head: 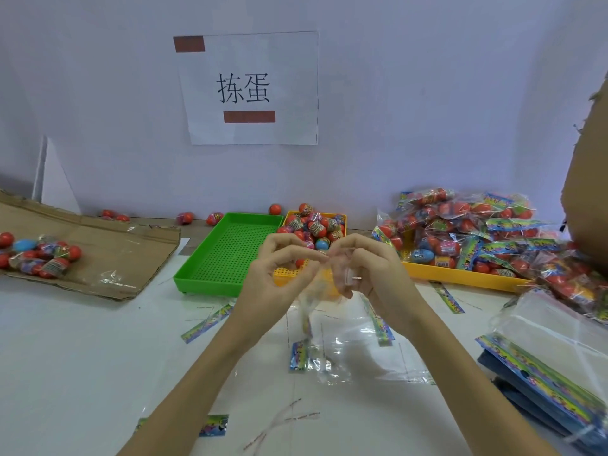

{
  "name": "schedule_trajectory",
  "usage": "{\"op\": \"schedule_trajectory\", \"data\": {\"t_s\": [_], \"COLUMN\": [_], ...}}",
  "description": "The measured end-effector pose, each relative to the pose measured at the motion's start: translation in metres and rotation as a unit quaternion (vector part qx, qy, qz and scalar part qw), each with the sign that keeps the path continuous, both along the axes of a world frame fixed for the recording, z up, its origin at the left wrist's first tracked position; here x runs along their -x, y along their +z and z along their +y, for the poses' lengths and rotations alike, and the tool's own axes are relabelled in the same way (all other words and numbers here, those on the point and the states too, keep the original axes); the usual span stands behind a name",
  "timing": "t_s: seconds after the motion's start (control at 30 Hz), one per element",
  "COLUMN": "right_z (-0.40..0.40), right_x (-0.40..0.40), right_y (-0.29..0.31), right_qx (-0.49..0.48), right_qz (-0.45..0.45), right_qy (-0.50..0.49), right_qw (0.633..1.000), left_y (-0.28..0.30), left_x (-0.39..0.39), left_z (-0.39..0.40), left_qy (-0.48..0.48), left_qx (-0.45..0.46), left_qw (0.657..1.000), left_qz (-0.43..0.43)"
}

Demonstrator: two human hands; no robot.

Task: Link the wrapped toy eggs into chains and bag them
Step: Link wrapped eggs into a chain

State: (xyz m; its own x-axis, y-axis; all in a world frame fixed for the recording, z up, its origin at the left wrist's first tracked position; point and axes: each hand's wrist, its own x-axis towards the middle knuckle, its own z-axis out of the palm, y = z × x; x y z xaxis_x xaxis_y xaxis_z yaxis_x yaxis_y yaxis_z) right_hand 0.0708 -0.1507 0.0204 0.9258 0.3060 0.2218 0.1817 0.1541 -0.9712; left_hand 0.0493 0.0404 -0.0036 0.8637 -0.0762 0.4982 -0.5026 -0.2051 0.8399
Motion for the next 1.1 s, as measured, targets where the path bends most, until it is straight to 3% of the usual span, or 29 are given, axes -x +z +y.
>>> {"op": "schedule_trajectory", "data": {"t_s": [0.07,0.17,0.27,0.43,0.57,0.67,0.73,0.87,1.1], "right_z": [-0.004,-0.009,-0.016,-0.021,-0.015,-0.008,-0.006,0.002,0.005], "right_x": [0.000,-0.001,-0.002,-0.005,-0.008,-0.006,-0.006,-0.002,-0.002], "right_y": [0.003,0.008,0.009,0.006,-0.003,-0.006,-0.007,-0.007,-0.007], "right_qx": [-0.017,-0.027,0.023,0.131,0.193,0.278,0.316,0.318,0.297], "right_qz": [0.025,0.052,0.050,0.001,-0.097,-0.251,-0.322,-0.325,-0.209], "right_qy": [0.037,0.068,0.077,-0.038,-0.168,-0.243,-0.235,-0.178,-0.167], "right_qw": [0.999,0.996,0.996,0.991,0.962,0.895,0.861,0.872,0.917], "left_y": [0.000,0.001,-0.001,-0.002,-0.006,-0.006,-0.005,-0.007,-0.009], "left_x": [-0.002,0.000,0.000,-0.003,-0.007,-0.008,-0.007,-0.007,-0.004], "left_z": [0.004,0.004,0.001,0.003,0.005,0.006,0.006,0.006,0.004], "left_qy": [-0.026,-0.103,-0.087,-0.021,0.020,0.031,0.037,0.060,0.097], "left_qx": [-0.048,0.001,-0.006,0.016,0.011,0.017,0.013,-0.026,-0.089], "left_qw": [0.998,0.990,0.990,0.995,0.994,0.994,0.995,0.996,0.991], "left_qz": [0.014,0.098,0.107,0.099,0.109,0.104,0.097,0.057,-0.037]}}
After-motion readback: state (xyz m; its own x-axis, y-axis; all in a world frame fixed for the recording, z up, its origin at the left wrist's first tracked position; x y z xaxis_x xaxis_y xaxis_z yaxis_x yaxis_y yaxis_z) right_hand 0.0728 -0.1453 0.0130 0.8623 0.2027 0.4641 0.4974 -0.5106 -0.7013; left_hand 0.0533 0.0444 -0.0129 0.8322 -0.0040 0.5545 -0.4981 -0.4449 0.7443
